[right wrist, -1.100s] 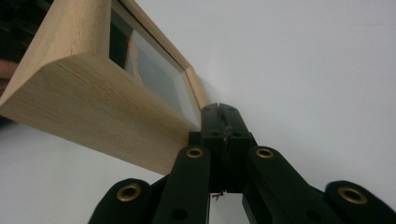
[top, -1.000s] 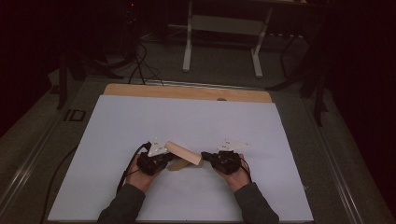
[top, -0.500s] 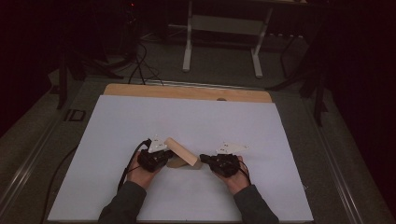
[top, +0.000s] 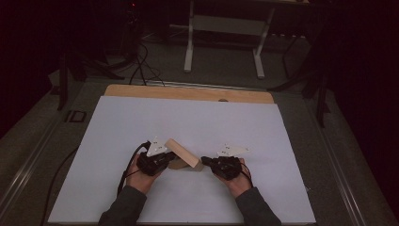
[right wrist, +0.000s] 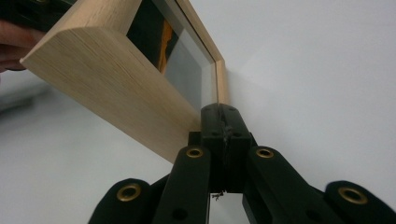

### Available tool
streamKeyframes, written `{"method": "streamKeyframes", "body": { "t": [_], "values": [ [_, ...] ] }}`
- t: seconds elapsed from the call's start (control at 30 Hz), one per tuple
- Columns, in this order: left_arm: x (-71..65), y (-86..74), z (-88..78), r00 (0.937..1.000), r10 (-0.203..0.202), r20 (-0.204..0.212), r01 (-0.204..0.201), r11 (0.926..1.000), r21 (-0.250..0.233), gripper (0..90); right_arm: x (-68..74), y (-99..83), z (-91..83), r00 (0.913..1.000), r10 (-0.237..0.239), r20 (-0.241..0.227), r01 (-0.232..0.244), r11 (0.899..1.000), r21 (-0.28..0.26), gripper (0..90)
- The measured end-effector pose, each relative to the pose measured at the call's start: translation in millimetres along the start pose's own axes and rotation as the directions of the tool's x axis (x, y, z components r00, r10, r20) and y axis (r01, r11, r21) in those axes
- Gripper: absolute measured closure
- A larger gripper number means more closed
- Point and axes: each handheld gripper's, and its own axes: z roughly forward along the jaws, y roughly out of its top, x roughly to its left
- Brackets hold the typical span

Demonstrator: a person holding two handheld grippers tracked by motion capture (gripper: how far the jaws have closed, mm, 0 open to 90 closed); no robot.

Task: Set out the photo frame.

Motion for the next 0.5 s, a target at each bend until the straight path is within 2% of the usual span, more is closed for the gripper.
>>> {"method": "streamKeyframes", "body": {
  "t": [0.5],
  "values": [
    [4.6,4.0,2.2,0.9998,-0.021,-0.006,0.021,0.9998,0.005,88.9,9.4,1.6,0.5,0.9994,-0.036,-0.004,0.036,0.999,0.011,89.6]
  ]
}}
